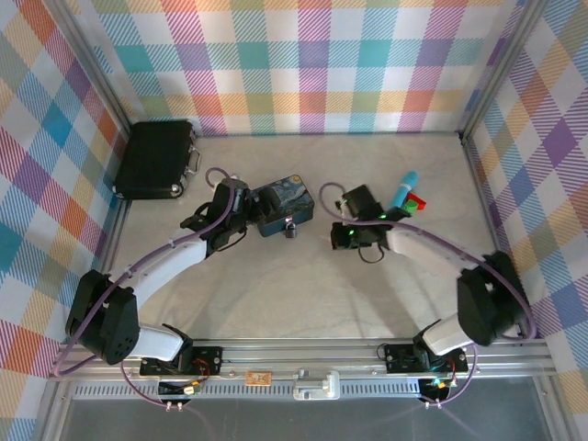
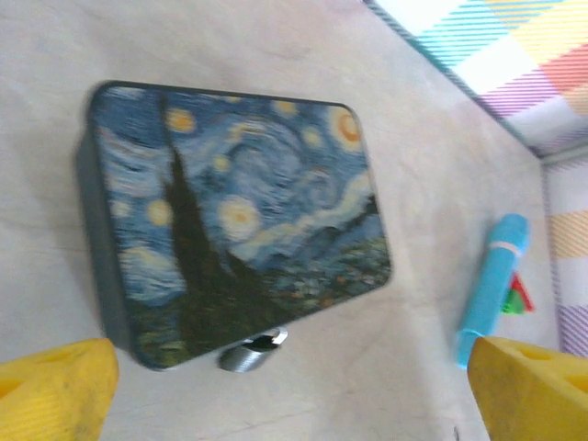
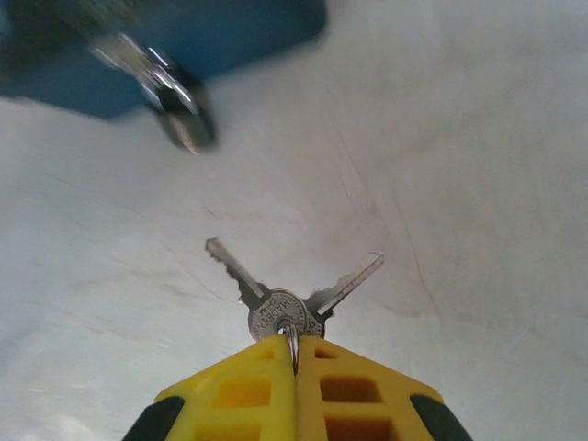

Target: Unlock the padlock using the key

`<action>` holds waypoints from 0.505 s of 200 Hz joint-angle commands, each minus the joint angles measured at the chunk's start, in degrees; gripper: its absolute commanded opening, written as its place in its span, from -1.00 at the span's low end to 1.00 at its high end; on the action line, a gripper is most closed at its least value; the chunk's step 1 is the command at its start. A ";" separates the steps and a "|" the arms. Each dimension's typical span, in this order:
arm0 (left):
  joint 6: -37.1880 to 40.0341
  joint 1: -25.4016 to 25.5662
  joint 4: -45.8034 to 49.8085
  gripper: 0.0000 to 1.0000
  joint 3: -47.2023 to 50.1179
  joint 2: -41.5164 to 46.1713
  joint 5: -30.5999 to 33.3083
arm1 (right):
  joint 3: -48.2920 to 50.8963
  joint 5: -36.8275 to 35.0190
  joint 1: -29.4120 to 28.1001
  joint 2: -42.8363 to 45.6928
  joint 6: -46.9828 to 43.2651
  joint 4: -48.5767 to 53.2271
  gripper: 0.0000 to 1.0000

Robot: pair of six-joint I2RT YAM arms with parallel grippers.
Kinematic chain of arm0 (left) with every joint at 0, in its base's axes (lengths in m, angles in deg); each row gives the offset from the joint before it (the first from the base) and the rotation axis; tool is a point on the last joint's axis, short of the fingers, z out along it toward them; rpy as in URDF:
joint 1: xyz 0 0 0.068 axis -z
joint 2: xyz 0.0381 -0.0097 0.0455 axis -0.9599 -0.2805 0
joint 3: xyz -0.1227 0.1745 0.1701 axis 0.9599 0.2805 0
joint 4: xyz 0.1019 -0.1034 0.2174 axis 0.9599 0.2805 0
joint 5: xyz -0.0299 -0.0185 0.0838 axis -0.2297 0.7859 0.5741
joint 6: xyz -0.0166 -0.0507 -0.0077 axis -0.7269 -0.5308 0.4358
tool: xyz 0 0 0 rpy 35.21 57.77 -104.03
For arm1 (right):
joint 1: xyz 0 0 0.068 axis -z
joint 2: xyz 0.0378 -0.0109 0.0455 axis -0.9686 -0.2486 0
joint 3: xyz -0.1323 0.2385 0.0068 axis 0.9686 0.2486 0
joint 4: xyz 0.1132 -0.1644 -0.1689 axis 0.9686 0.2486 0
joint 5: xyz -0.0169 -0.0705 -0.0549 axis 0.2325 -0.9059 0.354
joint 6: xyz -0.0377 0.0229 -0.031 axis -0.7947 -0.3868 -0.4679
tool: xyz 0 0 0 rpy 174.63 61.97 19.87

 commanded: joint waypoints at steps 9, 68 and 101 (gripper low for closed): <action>-0.90 3.08 -10.12 0.89 1.34 0.44 -7.47 | 1.67 13.47 3.89 3.29 -4.93 -5.52 -1.00; -11.86 7.27 -23.60 0.80 1.57 -5.35 -9.99 | 6.69 19.27 6.60 4.70 1.84 -17.38 -1.00; -18.42 8.78 -27.24 0.79 -0.09 -11.14 -10.26 | 8.58 21.49 6.62 4.17 4.40 -22.23 -1.00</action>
